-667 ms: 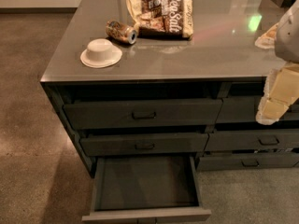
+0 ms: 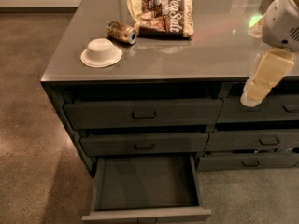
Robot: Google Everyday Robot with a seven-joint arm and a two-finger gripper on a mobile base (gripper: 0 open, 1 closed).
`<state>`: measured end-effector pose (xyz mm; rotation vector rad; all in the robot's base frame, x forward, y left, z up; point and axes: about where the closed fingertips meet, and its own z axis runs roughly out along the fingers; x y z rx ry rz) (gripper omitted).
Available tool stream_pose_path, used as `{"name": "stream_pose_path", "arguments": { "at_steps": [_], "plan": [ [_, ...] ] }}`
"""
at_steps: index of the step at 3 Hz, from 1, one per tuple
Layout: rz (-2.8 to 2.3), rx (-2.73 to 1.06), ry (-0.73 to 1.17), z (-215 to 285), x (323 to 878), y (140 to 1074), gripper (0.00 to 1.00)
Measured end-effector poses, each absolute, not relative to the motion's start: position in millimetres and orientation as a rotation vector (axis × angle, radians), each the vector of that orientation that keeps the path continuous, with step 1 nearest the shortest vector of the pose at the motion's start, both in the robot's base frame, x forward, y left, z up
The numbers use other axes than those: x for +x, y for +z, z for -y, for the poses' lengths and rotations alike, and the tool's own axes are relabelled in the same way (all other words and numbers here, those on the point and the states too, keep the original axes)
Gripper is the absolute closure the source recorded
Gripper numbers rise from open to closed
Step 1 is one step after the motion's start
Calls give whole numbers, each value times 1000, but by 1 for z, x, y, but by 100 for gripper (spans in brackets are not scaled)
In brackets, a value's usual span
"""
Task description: Place orange can into bottom drawer
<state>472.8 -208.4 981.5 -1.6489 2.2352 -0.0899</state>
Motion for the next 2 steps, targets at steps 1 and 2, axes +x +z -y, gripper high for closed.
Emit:
{"name": "stream_pose_path", "arguments": {
  "at_steps": [1, 2],
  "plan": [
    [-2247, -1570, -63, 194, 516, 981, 0],
    [-2266, -1492, -31, 181, 562, 976, 0]
  ]
}}
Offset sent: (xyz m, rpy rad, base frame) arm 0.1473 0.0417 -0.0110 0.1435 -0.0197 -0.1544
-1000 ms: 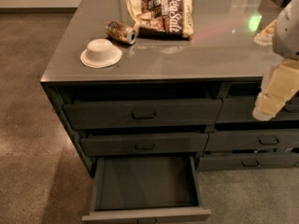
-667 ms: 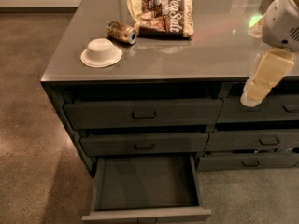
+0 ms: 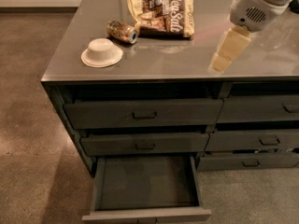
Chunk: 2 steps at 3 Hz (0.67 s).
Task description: Place orange can into bottom drawer
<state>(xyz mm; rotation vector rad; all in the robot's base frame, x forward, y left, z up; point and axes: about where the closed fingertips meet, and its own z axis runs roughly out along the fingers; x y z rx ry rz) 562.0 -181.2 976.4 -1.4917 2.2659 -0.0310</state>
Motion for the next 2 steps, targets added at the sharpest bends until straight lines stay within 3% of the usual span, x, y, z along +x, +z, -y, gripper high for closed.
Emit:
{"name": "stream_pose_path", "arguments": {
  "at_steps": [2],
  "plan": [
    [-2229, -1212, 135, 144, 631, 984, 0]
  ]
}}
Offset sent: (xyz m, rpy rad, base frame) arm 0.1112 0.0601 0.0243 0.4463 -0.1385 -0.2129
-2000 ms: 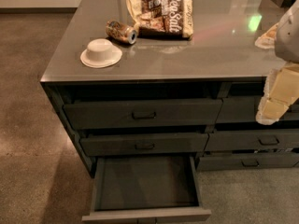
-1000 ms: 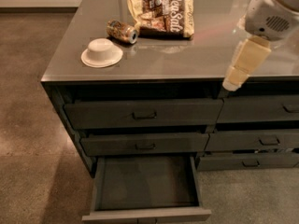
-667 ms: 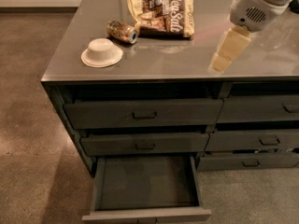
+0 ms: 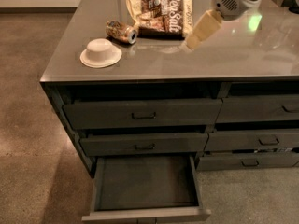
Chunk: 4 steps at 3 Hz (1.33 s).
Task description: Place orange can into bottom drawer
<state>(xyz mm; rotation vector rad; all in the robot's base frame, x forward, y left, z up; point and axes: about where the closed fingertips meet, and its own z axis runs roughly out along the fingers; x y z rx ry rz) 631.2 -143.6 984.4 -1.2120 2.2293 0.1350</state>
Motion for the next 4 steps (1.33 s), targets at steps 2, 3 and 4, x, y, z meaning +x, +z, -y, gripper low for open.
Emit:
{"name": "stream_pose_path", "arguments": {
  "at_steps": [2, 3, 4],
  "plan": [
    [-2181, -1066, 231, 114, 663, 987, 0],
    [-2129, -1027, 267, 103, 679, 983, 0],
    [-2047, -982, 305, 80, 700, 987, 0]
  ]
}}
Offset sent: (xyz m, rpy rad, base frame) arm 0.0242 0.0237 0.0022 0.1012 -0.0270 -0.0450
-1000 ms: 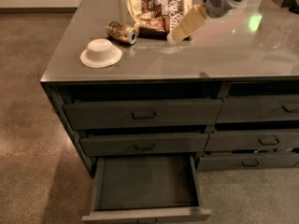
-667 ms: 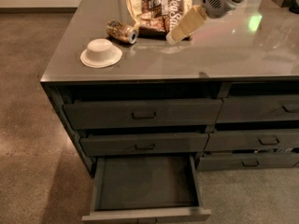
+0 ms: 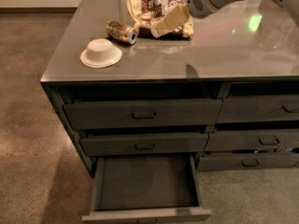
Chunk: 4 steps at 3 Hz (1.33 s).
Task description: Place orange can into bottom drawer
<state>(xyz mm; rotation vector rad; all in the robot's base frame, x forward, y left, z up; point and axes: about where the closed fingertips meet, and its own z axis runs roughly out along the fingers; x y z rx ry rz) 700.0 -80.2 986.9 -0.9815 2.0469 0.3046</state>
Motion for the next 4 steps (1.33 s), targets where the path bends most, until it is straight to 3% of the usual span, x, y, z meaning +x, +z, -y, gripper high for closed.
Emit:
{"name": "stream_pose_path", "arguments": {
  "at_steps": [1, 2, 3, 4],
  "plan": [
    [-1980, -957, 335, 53, 723, 992, 0],
    [-1947, -953, 368, 27, 742, 988, 18],
    [-1915, -971, 406, -5, 760, 980, 15],
    [-1884, -938, 435, -26, 778, 971, 0]
  ]
}}
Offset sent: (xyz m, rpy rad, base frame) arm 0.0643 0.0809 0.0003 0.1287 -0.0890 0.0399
